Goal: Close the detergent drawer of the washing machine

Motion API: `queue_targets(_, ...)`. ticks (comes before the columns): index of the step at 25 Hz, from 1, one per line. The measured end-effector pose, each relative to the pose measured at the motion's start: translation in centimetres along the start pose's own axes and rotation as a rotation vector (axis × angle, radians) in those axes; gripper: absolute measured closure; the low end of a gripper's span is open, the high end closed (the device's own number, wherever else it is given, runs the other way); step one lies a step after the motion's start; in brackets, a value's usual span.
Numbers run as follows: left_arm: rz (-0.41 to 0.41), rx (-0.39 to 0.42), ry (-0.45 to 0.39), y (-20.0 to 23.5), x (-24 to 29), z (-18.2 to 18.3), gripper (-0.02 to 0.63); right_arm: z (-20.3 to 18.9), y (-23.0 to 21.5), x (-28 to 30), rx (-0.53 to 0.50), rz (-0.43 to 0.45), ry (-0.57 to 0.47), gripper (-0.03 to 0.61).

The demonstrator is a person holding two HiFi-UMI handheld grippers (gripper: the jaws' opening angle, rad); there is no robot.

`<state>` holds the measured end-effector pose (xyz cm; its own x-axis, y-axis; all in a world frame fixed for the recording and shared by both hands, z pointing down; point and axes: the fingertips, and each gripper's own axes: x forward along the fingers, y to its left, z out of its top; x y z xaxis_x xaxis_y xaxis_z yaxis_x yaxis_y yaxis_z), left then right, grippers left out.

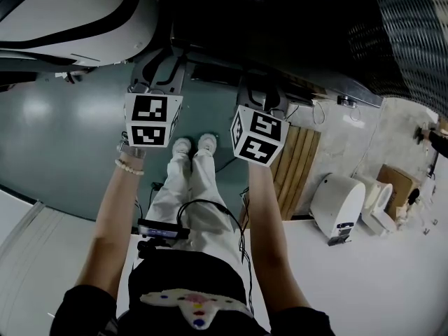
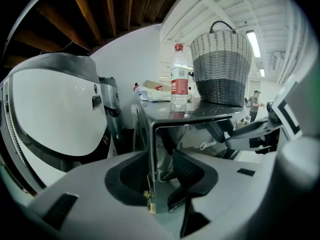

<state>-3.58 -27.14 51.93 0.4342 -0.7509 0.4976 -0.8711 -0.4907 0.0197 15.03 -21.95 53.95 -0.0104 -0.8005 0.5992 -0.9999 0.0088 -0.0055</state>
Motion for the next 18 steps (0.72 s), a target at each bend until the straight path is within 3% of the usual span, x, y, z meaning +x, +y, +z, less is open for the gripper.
queue_targets(10, 0.007, -0.003, -0.004, 0.2, 0.4, 0.2, 0.46, 0.0, -0.3, 0.2, 0.004, -0.043, 0.012, 0.38)
queue_targets(14, -0.02, -0.049, 0.009, 0.0, 0.4, -0.4, 0.462, -0.1, 0.0, 0.0, 0.0, -0.007, 0.004, 0.382)
queue_targets(17, -0.047, -0.034, 0.005, -0.7, -0.4, 0.1, 0.468, -0.1, 0.5, -1.0, -0.015, 0.017, -0.015, 0.42)
queue_targets(18, -0.054, -0.012, -0.007, -1.1, -0.9, 0.6, 0.502, -0.1, 0.6, -1.5, -0.024, 0.017, -0.022, 0.453)
